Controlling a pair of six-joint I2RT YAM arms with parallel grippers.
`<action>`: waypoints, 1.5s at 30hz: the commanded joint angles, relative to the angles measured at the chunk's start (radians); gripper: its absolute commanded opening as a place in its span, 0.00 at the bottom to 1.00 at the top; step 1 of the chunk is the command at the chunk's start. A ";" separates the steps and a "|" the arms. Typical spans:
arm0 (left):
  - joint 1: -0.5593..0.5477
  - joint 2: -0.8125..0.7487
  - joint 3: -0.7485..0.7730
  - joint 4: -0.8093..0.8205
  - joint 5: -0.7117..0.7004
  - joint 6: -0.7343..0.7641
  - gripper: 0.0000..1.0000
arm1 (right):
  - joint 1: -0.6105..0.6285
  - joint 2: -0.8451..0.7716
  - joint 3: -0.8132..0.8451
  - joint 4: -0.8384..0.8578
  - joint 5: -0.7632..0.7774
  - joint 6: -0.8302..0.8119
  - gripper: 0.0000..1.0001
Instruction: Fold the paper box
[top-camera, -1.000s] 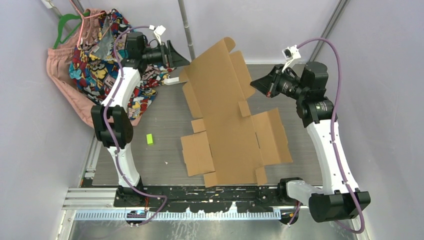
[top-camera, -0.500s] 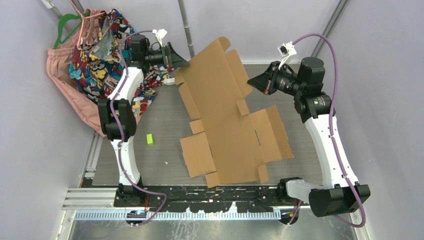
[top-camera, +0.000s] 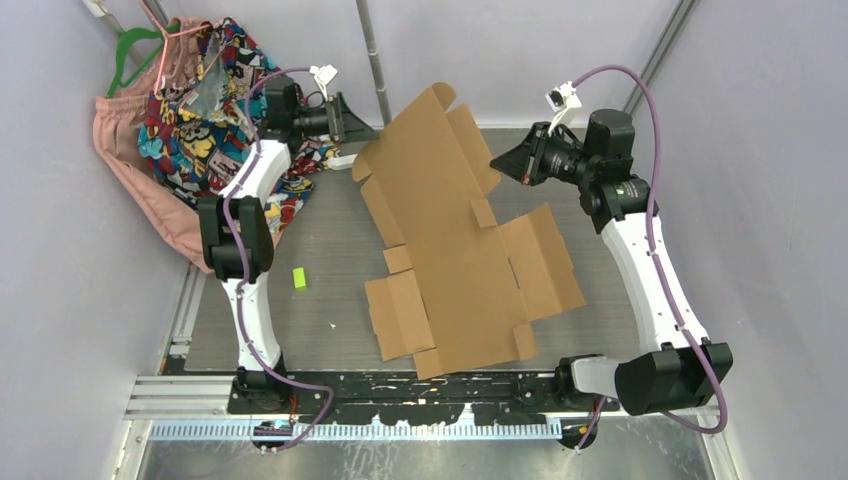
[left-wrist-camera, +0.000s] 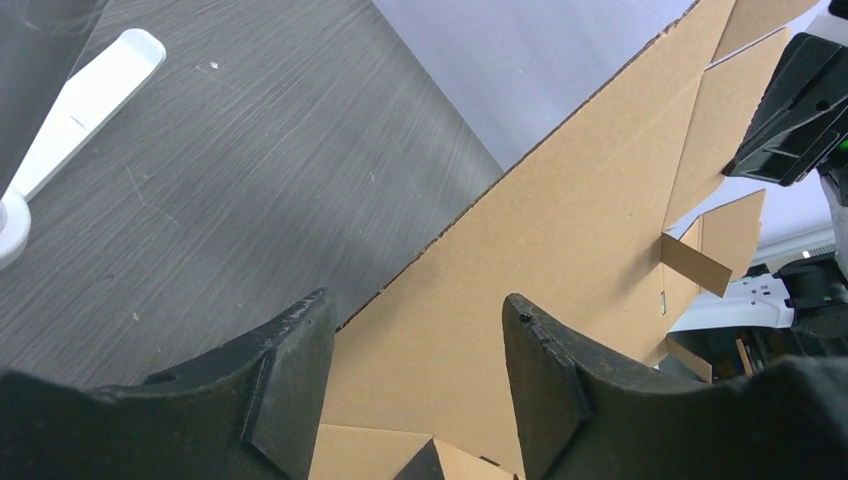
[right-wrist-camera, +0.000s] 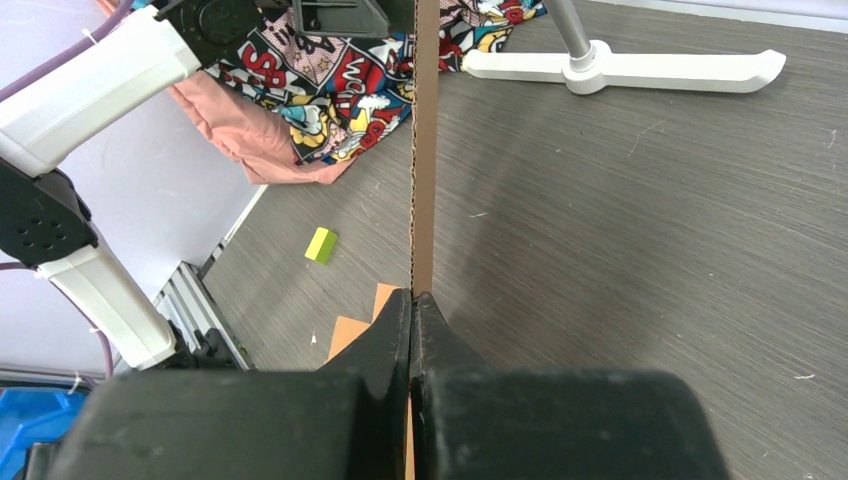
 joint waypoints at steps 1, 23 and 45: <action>-0.006 -0.045 -0.003 0.052 0.062 -0.006 0.62 | 0.008 0.001 0.060 0.069 -0.003 -0.005 0.01; -0.050 0.027 0.029 0.312 0.142 -0.201 0.29 | 0.009 0.081 0.128 0.024 0.026 -0.039 0.01; -0.059 -0.118 -0.191 0.102 0.075 0.047 0.51 | 0.009 0.243 0.184 0.101 -0.001 -0.015 0.01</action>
